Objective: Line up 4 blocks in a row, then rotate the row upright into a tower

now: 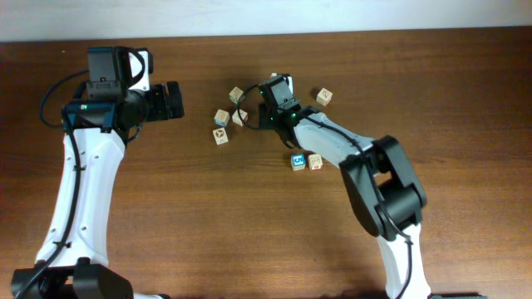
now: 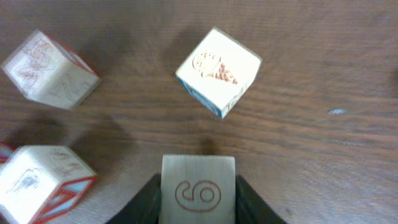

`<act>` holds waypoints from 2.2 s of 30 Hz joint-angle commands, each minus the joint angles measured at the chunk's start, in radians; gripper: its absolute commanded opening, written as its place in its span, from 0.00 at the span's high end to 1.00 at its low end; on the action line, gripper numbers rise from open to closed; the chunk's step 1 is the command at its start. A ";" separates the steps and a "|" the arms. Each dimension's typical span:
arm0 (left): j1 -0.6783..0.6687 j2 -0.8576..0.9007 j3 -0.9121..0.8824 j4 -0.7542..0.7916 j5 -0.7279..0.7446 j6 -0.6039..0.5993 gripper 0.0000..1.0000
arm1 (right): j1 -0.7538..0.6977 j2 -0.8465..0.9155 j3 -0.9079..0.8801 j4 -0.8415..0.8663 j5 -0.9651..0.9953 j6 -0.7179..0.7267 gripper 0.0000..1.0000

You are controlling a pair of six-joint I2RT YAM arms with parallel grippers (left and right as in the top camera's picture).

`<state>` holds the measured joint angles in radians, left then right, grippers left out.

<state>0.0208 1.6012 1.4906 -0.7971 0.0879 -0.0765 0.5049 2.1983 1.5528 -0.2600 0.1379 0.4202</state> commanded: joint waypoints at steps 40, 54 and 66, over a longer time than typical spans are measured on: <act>0.000 0.003 0.017 0.002 -0.006 -0.014 0.01 | -0.219 0.059 0.123 -0.195 0.073 0.147 0.39; 0.000 0.003 0.017 0.002 -0.006 -0.014 0.01 | -0.218 0.086 0.135 -0.101 0.042 -0.024 0.73; 0.000 0.003 0.017 0.002 -0.006 -0.014 0.01 | 0.171 -0.080 0.132 -0.657 -0.261 -0.060 0.73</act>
<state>0.0208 1.6020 1.4906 -0.7963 0.0879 -0.0769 0.6342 2.0819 1.6859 -0.8616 -0.2081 0.3080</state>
